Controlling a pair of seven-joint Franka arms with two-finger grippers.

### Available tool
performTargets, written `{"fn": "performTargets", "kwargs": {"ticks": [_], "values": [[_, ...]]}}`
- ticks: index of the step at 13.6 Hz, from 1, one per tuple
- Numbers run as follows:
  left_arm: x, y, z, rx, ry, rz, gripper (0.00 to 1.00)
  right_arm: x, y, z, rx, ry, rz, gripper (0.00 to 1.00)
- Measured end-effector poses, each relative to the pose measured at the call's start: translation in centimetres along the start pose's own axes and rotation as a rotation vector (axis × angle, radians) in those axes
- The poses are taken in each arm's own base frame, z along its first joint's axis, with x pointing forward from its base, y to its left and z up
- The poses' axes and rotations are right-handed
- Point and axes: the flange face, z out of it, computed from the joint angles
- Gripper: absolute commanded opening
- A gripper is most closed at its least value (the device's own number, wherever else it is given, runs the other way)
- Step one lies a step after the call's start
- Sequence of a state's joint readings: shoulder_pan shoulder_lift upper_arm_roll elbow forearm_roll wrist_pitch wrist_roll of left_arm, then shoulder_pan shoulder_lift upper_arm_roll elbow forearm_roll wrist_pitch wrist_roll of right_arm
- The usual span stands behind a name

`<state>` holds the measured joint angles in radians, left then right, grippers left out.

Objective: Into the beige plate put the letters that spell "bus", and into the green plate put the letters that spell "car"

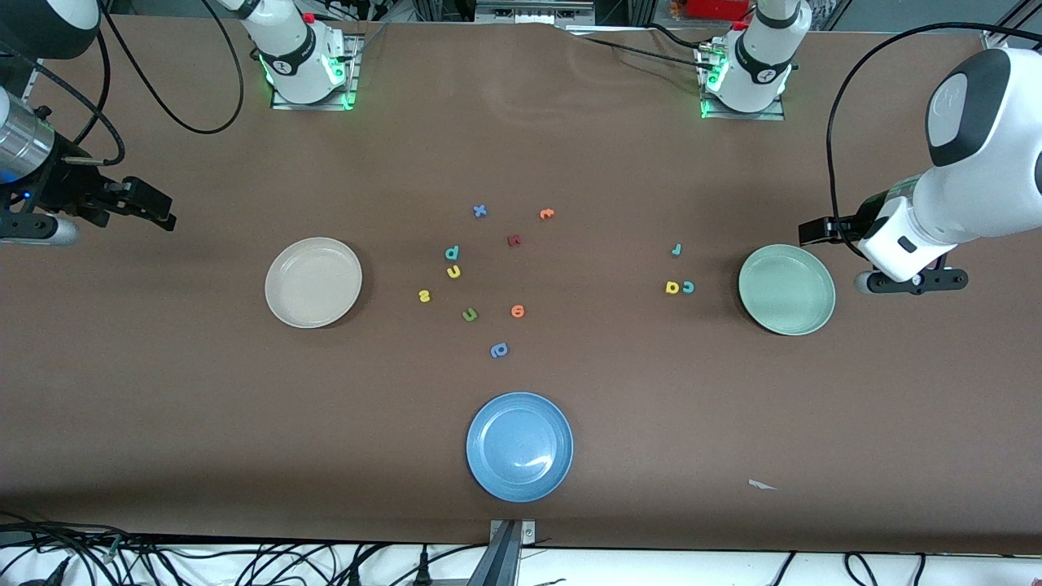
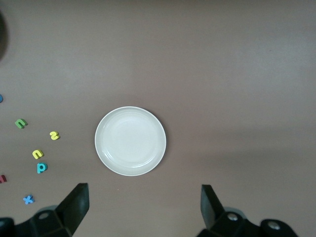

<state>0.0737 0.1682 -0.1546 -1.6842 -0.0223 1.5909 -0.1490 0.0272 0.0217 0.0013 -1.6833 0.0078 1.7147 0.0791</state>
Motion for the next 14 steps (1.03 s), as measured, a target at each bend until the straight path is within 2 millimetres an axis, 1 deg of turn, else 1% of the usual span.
{"fn": "performTargets", "kwargs": {"ticks": [8,10,12,14], "values": [[0.0,0.1,0.1,0.0,-0.001,0.002,0.99,0.0,-0.3,-0.1,0.0,0.001,-0.006,1.0],[0.1,0.2,0.3,0.001,-0.005,0.003,0.99,-0.2,-1.9,-0.1,0.001,0.0,-0.033,1.0],[0.2,0.4,0.6,0.002,-0.01,0.007,0.99,-0.5,-4.5,-0.1,0.003,0.002,-0.061,1.0],[0.2,0.6,0.6,0.002,-0.012,0.01,0.99,-0.9,-7.0,0.0,0.004,0.0,-0.023,1.0]]}}
